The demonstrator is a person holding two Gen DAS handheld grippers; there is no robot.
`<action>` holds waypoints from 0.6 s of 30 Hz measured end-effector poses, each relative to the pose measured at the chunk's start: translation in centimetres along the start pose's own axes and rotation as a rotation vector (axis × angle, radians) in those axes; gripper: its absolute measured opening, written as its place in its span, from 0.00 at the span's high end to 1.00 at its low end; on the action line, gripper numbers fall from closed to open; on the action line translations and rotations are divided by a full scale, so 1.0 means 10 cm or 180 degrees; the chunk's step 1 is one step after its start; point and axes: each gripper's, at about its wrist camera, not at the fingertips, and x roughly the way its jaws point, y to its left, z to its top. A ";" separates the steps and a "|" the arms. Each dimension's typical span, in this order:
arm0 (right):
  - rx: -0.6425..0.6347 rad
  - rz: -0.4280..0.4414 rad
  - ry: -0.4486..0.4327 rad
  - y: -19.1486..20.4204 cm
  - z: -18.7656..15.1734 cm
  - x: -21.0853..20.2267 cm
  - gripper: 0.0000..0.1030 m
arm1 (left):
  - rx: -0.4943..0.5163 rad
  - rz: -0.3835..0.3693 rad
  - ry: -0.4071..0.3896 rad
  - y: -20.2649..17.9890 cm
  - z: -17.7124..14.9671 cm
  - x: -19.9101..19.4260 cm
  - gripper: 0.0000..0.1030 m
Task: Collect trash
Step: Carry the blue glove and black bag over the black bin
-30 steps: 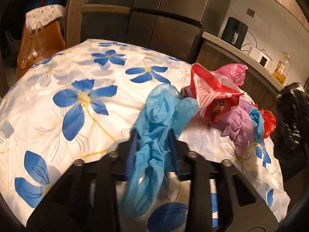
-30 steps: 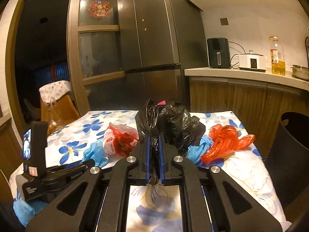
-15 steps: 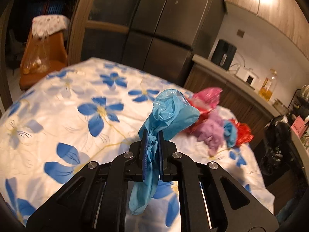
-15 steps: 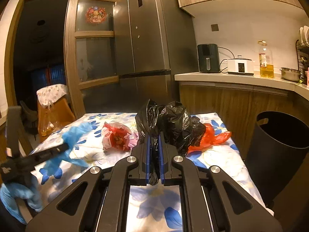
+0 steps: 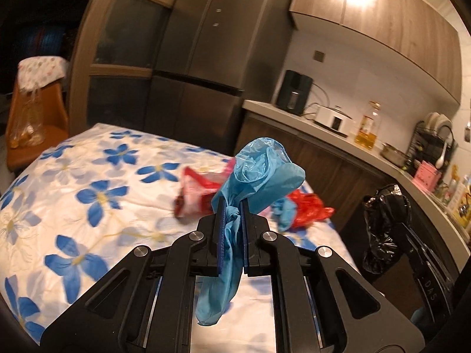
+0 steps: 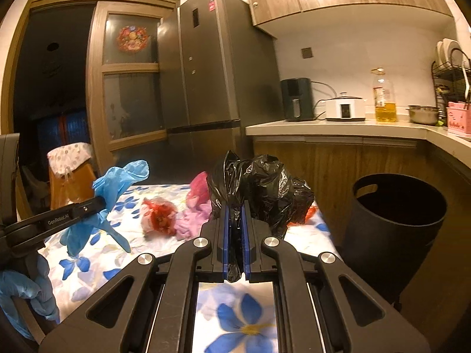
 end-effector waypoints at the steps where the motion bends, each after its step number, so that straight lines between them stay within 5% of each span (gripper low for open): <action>1: 0.0012 -0.0035 -0.0018 -0.05 0.01 -0.03 0.92 | 0.0030 -0.0050 0.0002 -0.08 0.00 0.02 0.92; 18: 0.0131 -0.0597 -0.0181 -0.76 0.10 -0.28 0.92 | 0.0407 -0.0676 0.0134 -1.16 -0.06 0.38 0.93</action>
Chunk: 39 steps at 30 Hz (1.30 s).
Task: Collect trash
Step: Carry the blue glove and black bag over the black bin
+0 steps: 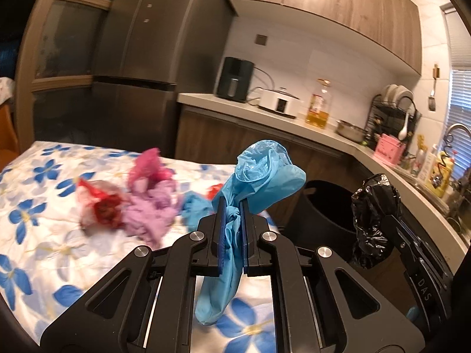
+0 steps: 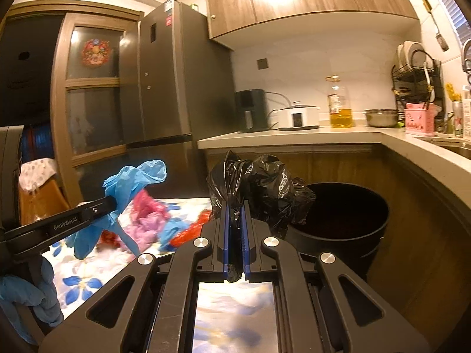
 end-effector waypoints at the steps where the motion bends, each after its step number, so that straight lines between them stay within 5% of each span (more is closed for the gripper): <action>1: 0.0007 -0.0035 -0.0013 -0.05 0.01 -0.01 0.92 | 0.0019 -0.0048 0.0008 -0.07 0.01 0.05 0.93; 22: 0.0130 -0.0565 -0.0294 -0.76 0.27 0.08 0.92 | 0.0382 -0.0644 -0.0017 -1.20 0.16 0.80 0.93; 39: 0.0293 -0.0619 -0.0279 -0.99 0.31 0.35 0.92 | 0.0420 -0.0826 0.0013 -1.55 0.13 1.24 0.93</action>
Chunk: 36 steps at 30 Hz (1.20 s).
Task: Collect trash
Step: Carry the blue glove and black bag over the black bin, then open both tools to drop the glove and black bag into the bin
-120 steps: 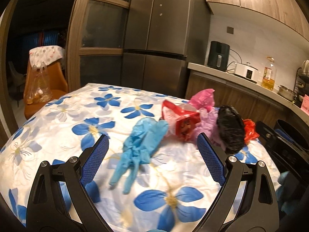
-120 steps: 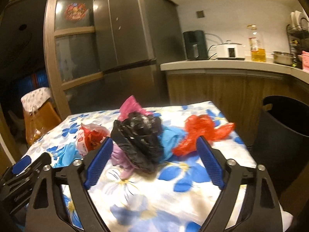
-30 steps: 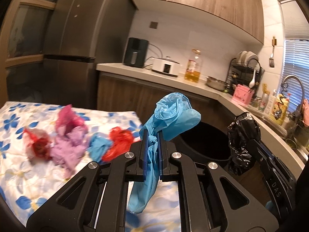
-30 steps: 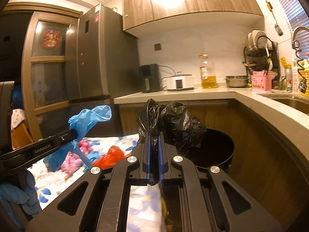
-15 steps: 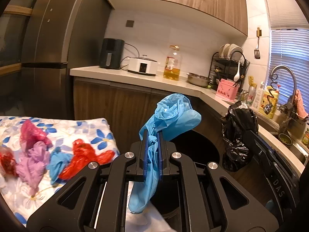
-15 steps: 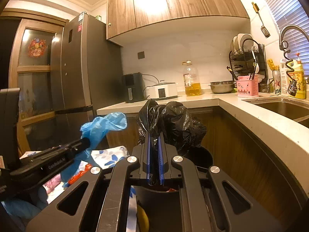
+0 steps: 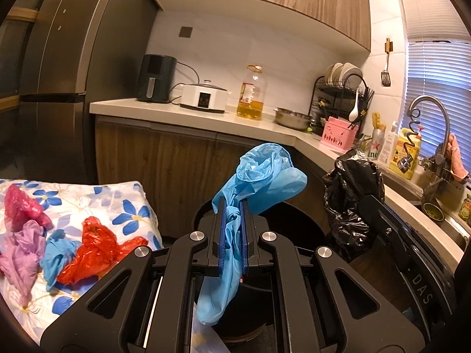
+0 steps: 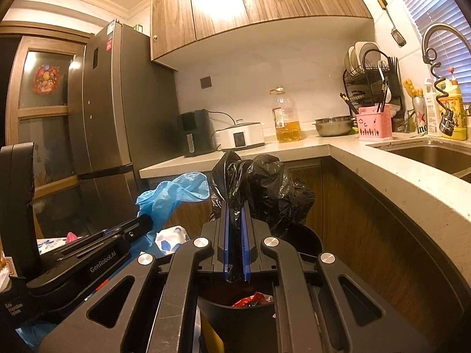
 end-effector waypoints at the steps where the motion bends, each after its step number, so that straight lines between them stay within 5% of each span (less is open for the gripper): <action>1: 0.0004 0.0000 0.0003 0.00 0.00 0.01 0.92 | 0.0001 -0.0004 0.0005 0.00 0.00 0.02 0.93; 24: 0.0034 0.0035 0.0121 -0.11 -0.04 0.27 0.91 | 0.0011 -0.0168 0.0145 -0.06 -0.09 0.41 0.92; 36: 0.0107 -0.0064 0.0084 -0.20 -0.05 0.26 0.69 | 0.0035 -0.0242 0.0323 -0.05 -0.21 0.59 0.85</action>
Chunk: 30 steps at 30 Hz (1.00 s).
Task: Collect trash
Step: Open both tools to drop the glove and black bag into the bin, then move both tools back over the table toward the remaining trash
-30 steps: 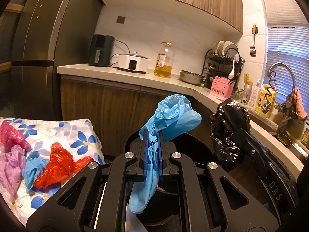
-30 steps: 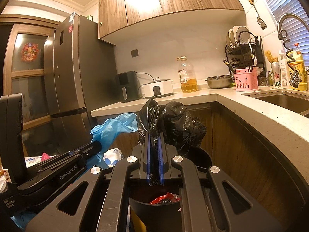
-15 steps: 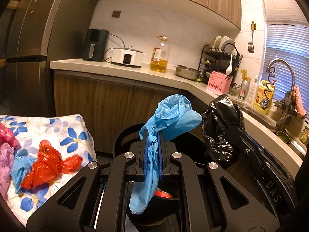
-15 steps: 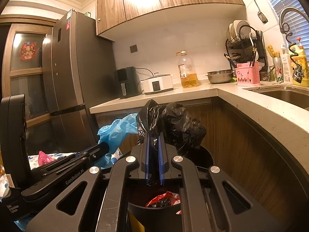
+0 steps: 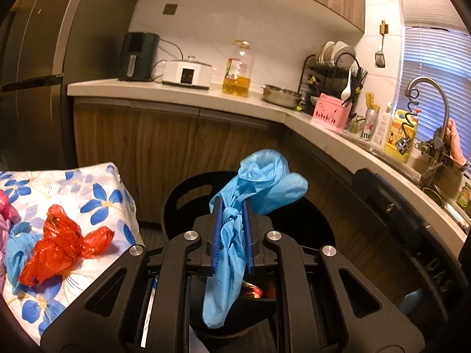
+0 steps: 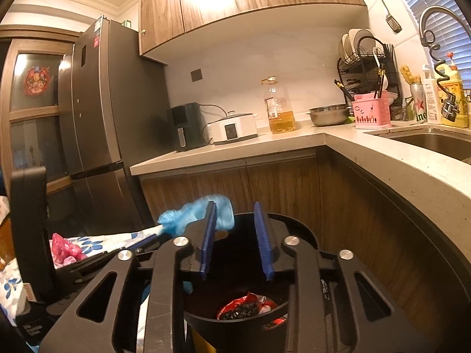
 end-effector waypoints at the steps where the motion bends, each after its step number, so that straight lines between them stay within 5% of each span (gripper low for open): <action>1: 0.0012 -0.0010 -0.0006 -0.01 0.00 -0.01 0.68 | 0.0001 0.0011 0.0013 0.01 -0.01 0.01 0.79; 5: 0.0040 -0.0038 -0.0027 -0.02 0.01 -0.06 0.62 | -0.0048 0.0041 0.0007 0.06 -0.05 -0.02 0.52; 14: 0.0062 -0.0043 -0.0004 0.03 -0.01 -0.14 0.48 | -0.0137 0.0300 -0.0080 0.22 -0.12 -0.33 0.23; 24: -0.0010 -0.0029 0.0027 0.22 -0.09 -0.36 0.31 | -0.0131 0.0778 -0.0242 0.40 -0.29 -0.93 0.10; 30: -0.0043 -0.0084 0.0041 0.32 -0.15 -0.51 0.29 | -0.0158 0.1061 -0.0371 0.55 -0.42 -1.36 0.09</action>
